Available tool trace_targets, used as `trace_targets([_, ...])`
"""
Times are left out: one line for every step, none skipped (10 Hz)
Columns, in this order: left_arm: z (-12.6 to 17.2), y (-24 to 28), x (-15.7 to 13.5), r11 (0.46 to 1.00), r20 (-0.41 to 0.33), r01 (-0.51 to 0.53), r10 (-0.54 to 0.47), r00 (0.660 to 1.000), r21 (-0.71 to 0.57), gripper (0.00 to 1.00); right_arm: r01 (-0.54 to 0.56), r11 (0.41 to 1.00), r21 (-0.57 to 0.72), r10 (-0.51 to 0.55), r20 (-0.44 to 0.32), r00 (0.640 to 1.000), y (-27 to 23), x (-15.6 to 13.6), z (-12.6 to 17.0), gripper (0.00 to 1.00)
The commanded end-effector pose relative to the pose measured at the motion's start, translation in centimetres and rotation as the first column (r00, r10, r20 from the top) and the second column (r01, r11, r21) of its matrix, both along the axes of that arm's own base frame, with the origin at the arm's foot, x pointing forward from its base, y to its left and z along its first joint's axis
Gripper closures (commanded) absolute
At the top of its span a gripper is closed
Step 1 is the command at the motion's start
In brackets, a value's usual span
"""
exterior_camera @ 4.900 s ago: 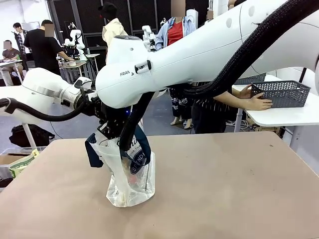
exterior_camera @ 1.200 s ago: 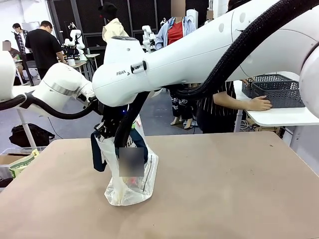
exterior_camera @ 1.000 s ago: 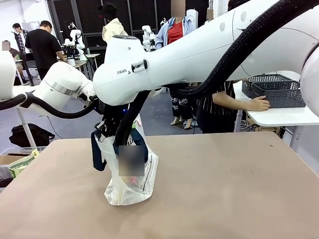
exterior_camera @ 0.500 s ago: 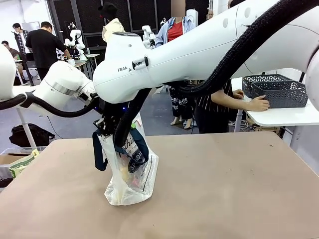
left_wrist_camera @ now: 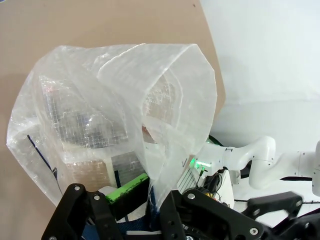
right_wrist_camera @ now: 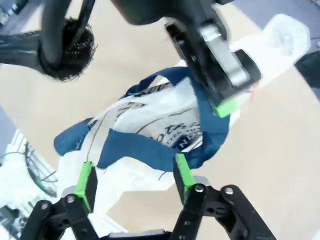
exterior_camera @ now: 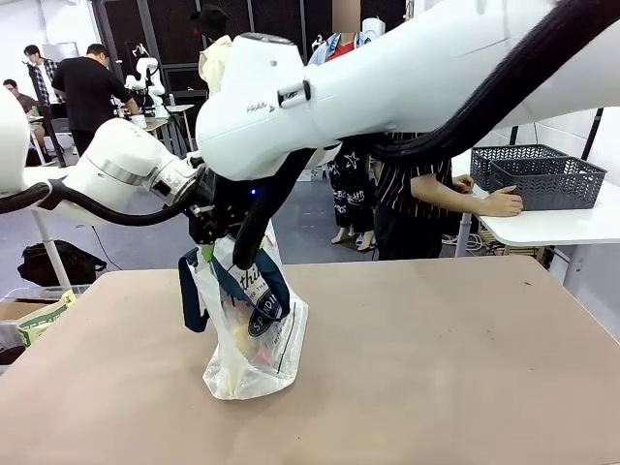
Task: Transfer purchased items from the store into the shopping bag.
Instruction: Move the Reusable shopping bag to the right side of the table.
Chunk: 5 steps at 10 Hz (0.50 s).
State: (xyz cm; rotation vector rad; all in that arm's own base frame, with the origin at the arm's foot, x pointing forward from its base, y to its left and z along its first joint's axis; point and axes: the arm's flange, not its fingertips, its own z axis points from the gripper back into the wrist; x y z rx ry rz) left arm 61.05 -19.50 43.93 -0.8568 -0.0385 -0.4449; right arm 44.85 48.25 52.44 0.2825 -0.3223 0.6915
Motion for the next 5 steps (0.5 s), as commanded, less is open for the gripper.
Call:
trace_targets([-0.1, 0.0, -0.7, 1.0, -0.016, -0.013, 0.014, 1.0, 0.015, 1.0, 0.002, 0.998, 0.065, -0.004, 0.026, 1.0, -4.4, -1.8, 0.5, 0.0])
trace_targets([0.0, 0.1, -0.8, 1.0, -0.013, -0.016, 0.016, 1.0, 0.014, 1.0, 0.029, 0.998, 0.064, -0.031, 0.031, 0.999, -6.6, -1.8, 1.5, 0.0])
trace_targets([0.0, 0.2, -0.7, 1.0, -0.005, -0.017, 0.017, 1.0, 0.014, 1.0, 0.077, 0.994, 0.076, -0.081, 0.048, 0.996, -10.0, -1.5, 2.8, 0.0])
trace_targets([0.1, 0.2, -0.8, 1.0, -0.001, -0.02, 0.02, 1.0, 0.018, 1.0, 0.144, 0.986, 0.088, -0.149, 0.054, 0.987, -13.3, -1.2, 4.0, 0.0])
trace_targets([0.1, 0.3, -1.0, 0.999, 0.0, -0.029, 0.029, 1.0, 0.032, 1.0, 0.23, 0.968, 0.102, -0.235, 0.044, 0.971, -17.0, -0.5, 5.2, 0.0])
